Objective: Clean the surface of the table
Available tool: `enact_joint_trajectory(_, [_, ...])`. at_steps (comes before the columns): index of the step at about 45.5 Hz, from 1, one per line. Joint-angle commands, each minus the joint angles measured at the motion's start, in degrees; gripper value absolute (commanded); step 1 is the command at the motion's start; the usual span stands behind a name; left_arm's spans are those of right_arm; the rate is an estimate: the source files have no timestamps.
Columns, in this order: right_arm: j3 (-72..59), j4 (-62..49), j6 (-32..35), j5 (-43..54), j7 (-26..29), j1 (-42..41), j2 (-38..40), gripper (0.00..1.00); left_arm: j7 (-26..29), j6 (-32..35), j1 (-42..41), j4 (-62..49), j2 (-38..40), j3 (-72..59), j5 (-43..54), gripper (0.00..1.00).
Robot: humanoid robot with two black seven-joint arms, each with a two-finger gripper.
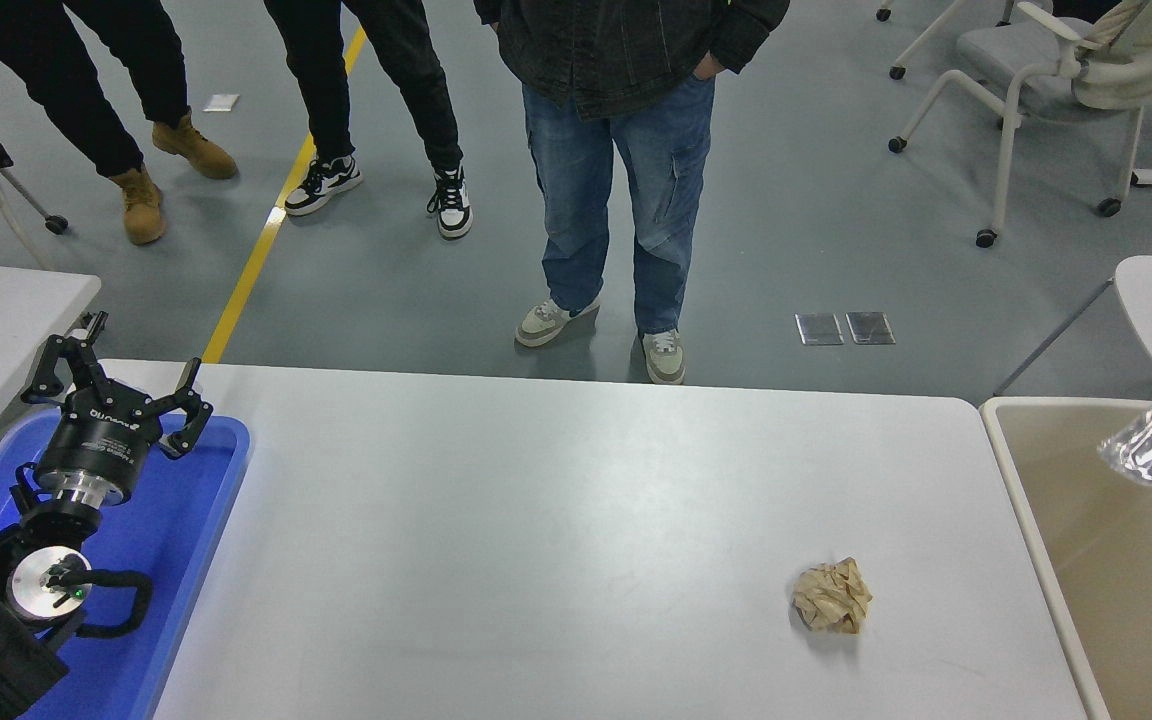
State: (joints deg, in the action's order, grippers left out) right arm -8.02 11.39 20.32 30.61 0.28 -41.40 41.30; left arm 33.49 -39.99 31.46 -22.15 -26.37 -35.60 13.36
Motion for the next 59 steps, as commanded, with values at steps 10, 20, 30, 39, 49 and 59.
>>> enact_joint_trajectory(10, [0.02, -0.23, -5.20, -0.64, -0.01, 5.45, -5.09, 0.00, 0.00, 0.00, 0.00, 0.00, 0.00, 0.00, 0.00, 1.00])
enact_joint_trajectory(20, [0.02, -0.14, -5.64, -0.64, -0.01, 5.89, -5.27, 0.00, 0.00, 0.00, 0.00, 0.00, 0.00, 0.00, 0.00, 1.00])
enact_joint_trajectory(30, [0.02, -0.14, -5.81, -0.64, -0.01, 6.07, -5.27, 0.00, 0.00, 0.00, 0.00, 0.00, 0.00, 0.00, 0.00, 1.00])
enact_joint_trajectory(39, [0.20, -0.14, -6.52, -0.64, -0.01, 5.98, -5.27, 0.14, 0.00, 0.00, 0.00, 0.00, 0.00, 0.00, 0.00, 1.00])
enact_joint_trajectory(49, [0.72, 0.21, -11.35, -0.73, -0.10, 5.80, -5.27, 0.73, 0.00, 0.00, 0.00, 0.00, 0.00, 0.00, 0.00, 1.00])
enact_joint_trajectory(59, [10.12, 0.38, -11.53, -0.73, -0.10, 5.54, -5.09, 0.96, 0.00, 0.00, 0.00, 0.00, 0.00, 0.00, 0.00, 1.00])
